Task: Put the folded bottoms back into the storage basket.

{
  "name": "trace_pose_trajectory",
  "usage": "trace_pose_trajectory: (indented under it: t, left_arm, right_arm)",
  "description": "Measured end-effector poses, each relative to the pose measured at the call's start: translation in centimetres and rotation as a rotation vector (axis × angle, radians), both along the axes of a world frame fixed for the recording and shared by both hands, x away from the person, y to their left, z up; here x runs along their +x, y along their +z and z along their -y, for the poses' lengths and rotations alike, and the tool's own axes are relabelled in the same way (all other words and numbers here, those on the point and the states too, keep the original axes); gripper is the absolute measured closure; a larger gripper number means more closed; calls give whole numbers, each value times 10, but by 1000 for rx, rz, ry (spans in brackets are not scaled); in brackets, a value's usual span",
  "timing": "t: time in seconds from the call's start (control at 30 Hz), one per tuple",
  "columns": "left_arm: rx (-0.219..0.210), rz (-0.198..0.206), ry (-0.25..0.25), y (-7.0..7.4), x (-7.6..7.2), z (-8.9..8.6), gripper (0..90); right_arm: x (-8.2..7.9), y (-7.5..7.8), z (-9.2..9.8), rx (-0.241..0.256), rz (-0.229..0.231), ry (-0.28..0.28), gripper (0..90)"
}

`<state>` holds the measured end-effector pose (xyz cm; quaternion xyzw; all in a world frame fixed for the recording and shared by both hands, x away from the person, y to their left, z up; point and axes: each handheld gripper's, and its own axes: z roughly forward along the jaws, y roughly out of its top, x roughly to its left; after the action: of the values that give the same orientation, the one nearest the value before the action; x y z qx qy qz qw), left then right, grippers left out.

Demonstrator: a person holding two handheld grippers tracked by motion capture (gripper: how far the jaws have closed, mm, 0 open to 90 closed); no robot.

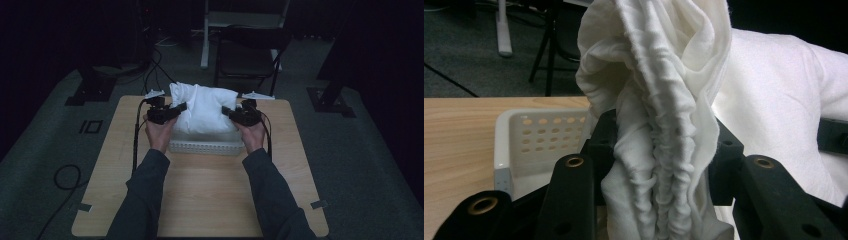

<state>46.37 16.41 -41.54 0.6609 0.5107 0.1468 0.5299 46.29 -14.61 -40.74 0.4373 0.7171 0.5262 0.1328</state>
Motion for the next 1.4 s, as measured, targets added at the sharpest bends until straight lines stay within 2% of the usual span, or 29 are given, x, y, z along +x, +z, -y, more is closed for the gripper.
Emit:
trace_pose_trajectory:
  t: [0.2, 0.43, 0.63, 0.87, 0.93, 1.0, 1.1, 1.4]
  left_arm:
    - [38, 7, 8, 2, 9, 6, 584]
    - [13, -11, 35, -5, 23, 9, 585]
    - [35, -19, 40, -8, 33, 10, 585]
    - [23, -23, 55, -14, 41, 8, 585]
    - [32, -26, 57, -18, 44, 6, 585]
    - [59, -28, 55, -22, 46, 6, 584]
    - [76, -46, 52, -27, 48, 7, 584]
    - [100, -95, 32, -40, 51, 12, 583]
  right_arm:
    - [8, -4, 1, 3, -15, -17, 698]
    - [21, -4, -3, -25, -16, -34, 698]
    - [30, -8, -4, -29, -22, -35, 698]
    - [39, -13, -8, -49, -10, -33, 698]
    - [42, -16, -11, -54, -10, -33, 698]
    - [44, -18, -13, -65, -5, -23, 697]
    - [45, -22, -16, -94, -2, -14, 697]
    - [47, -36, -18, -136, -37, -24, 696]
